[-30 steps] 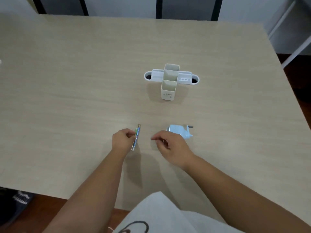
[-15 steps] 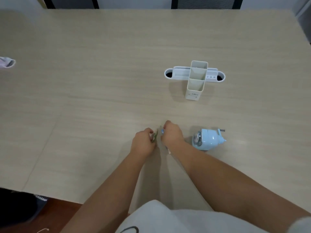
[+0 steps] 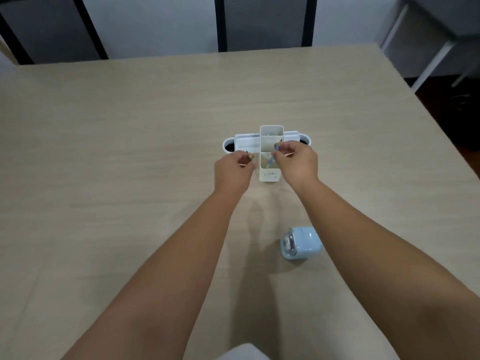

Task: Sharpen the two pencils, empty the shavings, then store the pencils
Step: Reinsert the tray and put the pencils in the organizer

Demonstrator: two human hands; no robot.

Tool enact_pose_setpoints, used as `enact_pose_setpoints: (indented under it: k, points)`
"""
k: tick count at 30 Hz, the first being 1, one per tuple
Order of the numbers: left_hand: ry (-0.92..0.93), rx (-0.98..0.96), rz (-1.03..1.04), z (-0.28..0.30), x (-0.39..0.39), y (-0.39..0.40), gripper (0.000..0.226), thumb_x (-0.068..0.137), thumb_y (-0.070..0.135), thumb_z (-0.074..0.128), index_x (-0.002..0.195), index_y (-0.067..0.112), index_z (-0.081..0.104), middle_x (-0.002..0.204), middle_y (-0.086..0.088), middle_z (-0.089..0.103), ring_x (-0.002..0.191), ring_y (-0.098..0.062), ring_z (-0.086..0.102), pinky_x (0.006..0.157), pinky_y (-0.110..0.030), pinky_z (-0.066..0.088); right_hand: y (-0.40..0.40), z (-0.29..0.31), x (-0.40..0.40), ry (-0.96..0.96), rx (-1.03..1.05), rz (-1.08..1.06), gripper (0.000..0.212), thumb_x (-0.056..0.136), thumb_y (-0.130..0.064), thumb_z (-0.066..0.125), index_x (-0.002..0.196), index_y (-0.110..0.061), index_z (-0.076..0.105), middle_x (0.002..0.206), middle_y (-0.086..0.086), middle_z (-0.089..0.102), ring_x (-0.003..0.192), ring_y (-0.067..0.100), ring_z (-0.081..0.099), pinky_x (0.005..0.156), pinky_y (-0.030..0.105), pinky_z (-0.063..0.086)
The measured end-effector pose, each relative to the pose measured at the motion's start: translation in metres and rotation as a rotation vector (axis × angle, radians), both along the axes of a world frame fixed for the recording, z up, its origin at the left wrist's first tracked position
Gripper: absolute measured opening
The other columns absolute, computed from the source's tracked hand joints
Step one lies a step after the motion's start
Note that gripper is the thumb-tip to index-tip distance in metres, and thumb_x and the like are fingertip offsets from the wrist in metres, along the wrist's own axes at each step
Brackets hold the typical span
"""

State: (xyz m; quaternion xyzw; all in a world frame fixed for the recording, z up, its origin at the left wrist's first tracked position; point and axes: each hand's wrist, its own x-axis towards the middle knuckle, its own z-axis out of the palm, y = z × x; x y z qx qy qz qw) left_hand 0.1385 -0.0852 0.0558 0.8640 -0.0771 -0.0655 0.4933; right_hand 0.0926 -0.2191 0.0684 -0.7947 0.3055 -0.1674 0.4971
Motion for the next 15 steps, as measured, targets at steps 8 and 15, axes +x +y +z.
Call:
enact_pose_setpoints:
  k: [8,15]
  points:
    - [-0.050,0.093,-0.065,-0.010,0.023,-0.035,0.013,0.080,0.015,0.068,0.092,0.013,0.072,0.086,0.001,0.070,0.072,-0.012,0.063,0.069,-0.019,0.046,-0.018,-0.021,0.018,0.056,-0.094,0.078,0.016,0.081,-0.018,0.064,0.096,-0.018,0.069,0.084,-0.005,0.066,0.077,0.015,0.061,0.077,0.028,0.048]
    - [-0.031,0.177,-0.095,-0.021,0.017,-0.033,0.015,0.086,0.013,0.059,0.090,0.012,0.073,0.077,-0.002,0.068,0.074,-0.014,0.058,0.070,-0.027,0.044,-0.018,-0.036,0.018,0.192,-0.123,0.223,0.028,0.080,-0.013,0.056,0.104,-0.023,0.069,0.092,0.004,0.073,0.086,0.022,0.065,0.082,0.037,0.054]
